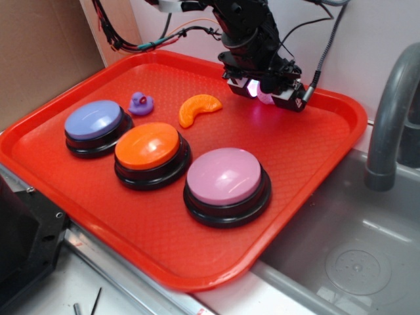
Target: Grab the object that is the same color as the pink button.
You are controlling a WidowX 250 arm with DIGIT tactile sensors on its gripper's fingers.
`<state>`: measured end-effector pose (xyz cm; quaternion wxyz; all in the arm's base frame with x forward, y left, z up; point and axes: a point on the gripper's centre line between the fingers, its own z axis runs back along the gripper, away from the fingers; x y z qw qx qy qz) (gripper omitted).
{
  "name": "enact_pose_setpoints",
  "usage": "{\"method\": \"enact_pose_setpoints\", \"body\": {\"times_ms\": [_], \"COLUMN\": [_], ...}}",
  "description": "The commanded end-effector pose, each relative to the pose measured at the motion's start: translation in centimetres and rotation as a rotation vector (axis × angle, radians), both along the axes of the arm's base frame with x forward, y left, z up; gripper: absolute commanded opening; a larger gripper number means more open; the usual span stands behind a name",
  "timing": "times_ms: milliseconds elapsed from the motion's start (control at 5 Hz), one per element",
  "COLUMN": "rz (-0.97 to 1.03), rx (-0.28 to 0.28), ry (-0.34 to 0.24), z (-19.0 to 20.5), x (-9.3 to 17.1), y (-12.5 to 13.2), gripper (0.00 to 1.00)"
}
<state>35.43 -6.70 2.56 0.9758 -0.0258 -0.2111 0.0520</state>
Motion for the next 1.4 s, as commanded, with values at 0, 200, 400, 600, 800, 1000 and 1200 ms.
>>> {"method": "enact_pose_setpoints", "body": {"times_ms": [0,200,400,600,800,1000,1200], "rz": [0.009,-0.008,-0.016,0.011,0.054,0.071,0.085], "rx": [-0.016,-0.017,0.016,0.029,0.025,0.018,-0.022], "ry": [-0.064,-0.014,0.055,0.177,0.256,0.268,0.265], "z": [2.6,4.1,6.4,8.7,10.9,12.6,14.0], "x": [0.6,-0.8,-3.0,-5.4,-8.8,-11.6,-13.6], "y": [0.0,0.1,0.3,0.8,1.1,1.6,2.6], "gripper": [0.00,0.00,0.00,0.00,0.00,0.00,0.00]}}
